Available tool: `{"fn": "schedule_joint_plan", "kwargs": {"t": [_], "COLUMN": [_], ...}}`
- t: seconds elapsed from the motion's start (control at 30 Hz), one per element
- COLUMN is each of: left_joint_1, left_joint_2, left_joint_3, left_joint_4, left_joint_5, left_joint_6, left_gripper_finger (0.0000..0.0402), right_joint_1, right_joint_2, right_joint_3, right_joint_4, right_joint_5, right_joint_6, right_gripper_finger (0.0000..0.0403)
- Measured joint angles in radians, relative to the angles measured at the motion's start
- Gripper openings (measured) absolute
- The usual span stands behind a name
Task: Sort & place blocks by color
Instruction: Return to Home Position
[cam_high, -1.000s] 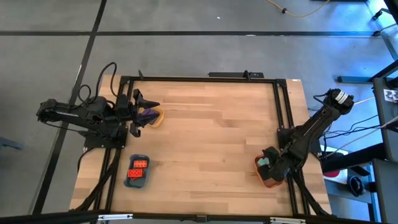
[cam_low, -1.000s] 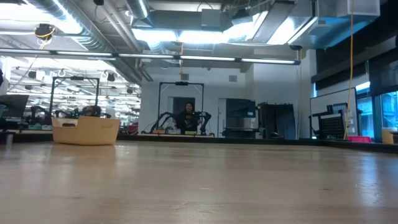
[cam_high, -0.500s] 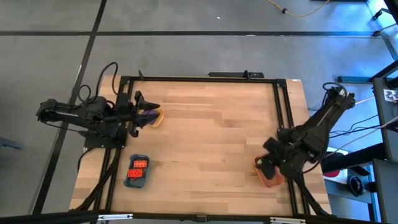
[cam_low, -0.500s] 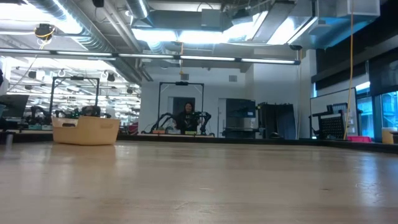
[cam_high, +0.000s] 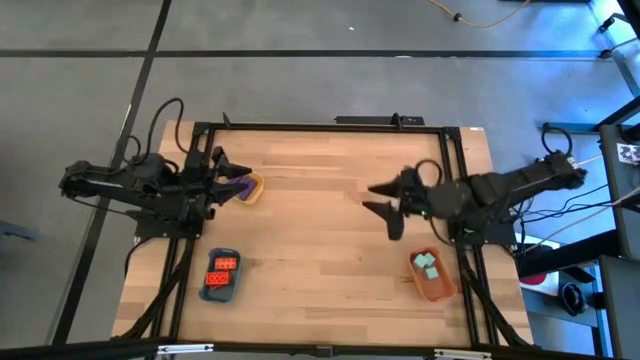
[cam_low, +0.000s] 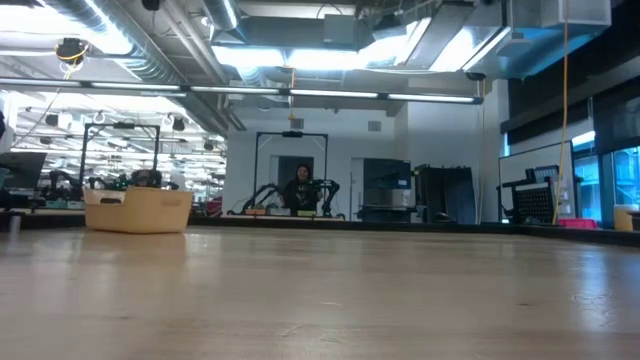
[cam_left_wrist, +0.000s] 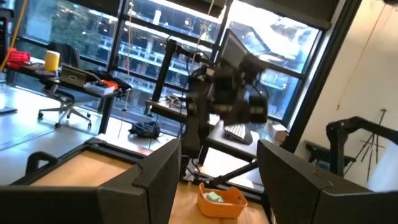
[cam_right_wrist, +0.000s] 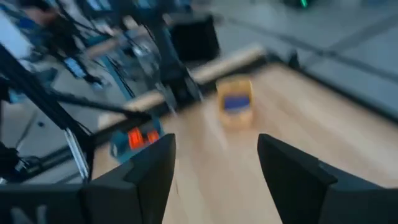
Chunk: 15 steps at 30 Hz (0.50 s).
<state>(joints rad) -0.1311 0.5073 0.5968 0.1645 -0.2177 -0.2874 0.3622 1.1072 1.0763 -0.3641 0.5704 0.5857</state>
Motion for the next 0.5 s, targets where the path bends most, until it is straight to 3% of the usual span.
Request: {"fn": "schedule_joint_plan", "kwargs": {"t": [0.13,0.3,0.4,0.5], "left_joint_1": [0.0,0.0,0.0,0.0], "left_joint_2": [-0.028,-0.038,-0.039,-0.039], "left_joint_3": [0.0,0.0,0.0,0.0], "left_joint_4": [-0.06,-0.118,-0.132,-0.172], "left_joint_5": [-0.001,-0.011,-0.009,-0.004], "left_joint_6": [0.002,0.01,0.014,0.028], "left_gripper_finger": [0.0202,0.0172,0.0128,0.0051], "right_joint_1": [-0.107,-0.188,-0.205,-0.209], "right_joint_2": [0.0,0.003,0.003,0.004], "right_joint_3": [0.0,-0.02,-0.05,-0.104], "right_joint_4": [0.17,0.325,0.417,0.519], "right_joint_5": [-0.125,-0.211,-0.221,-0.225], "right_joint_6": [-0.197,-0.32,-0.344,-0.336], "right_gripper_finger": [0.023,0.0229,0.0229,0.0229]}}
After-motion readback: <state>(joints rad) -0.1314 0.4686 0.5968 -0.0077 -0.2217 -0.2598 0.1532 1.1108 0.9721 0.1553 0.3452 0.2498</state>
